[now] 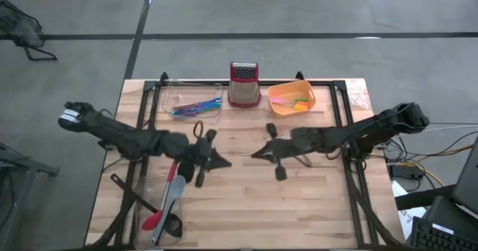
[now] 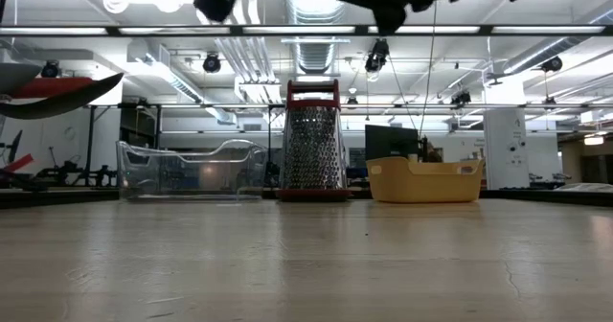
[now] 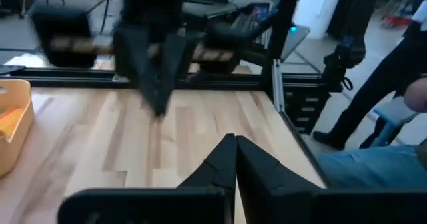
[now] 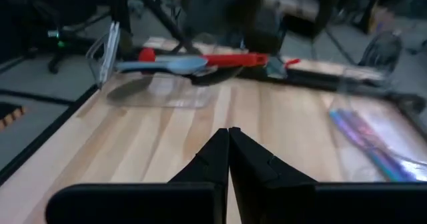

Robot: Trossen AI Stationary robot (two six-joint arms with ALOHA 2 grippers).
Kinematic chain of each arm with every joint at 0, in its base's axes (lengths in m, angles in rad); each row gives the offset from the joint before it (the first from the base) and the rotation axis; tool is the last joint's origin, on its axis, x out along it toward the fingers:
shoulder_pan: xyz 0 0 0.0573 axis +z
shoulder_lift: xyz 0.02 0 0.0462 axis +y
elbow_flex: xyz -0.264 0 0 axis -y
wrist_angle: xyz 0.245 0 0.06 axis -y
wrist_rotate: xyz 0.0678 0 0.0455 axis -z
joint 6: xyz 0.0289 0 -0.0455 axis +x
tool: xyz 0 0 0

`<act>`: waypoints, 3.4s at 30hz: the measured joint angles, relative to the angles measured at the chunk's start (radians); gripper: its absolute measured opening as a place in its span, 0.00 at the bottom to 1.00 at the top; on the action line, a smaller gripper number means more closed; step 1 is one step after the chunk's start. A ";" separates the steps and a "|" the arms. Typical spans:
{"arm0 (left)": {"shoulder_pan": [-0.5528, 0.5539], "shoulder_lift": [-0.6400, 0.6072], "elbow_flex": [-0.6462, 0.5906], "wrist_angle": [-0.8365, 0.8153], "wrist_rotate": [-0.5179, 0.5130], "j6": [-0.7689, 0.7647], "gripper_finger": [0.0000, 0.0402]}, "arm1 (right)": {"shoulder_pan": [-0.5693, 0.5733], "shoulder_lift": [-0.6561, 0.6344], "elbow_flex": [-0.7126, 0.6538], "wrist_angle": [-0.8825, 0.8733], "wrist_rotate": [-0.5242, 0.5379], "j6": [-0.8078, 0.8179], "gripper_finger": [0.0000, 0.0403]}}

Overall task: Pick & Place Kitchen Items
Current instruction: Return To Home Position

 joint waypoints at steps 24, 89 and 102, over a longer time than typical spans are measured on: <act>0.185 -0.430 -0.444 0.209 0.105 0.160 0.04 | -0.121 -0.531 -0.485 0.156 0.026 -0.026 0.02; 0.189 -1.170 -0.779 -0.107 0.067 0.027 0.12 | -0.207 -1.079 -0.816 0.064 0.002 0.035 0.02; 0.189 -1.164 -0.779 -0.111 0.067 -0.038 0.12 | -0.207 -1.076 -0.816 0.050 0.002 0.033 0.02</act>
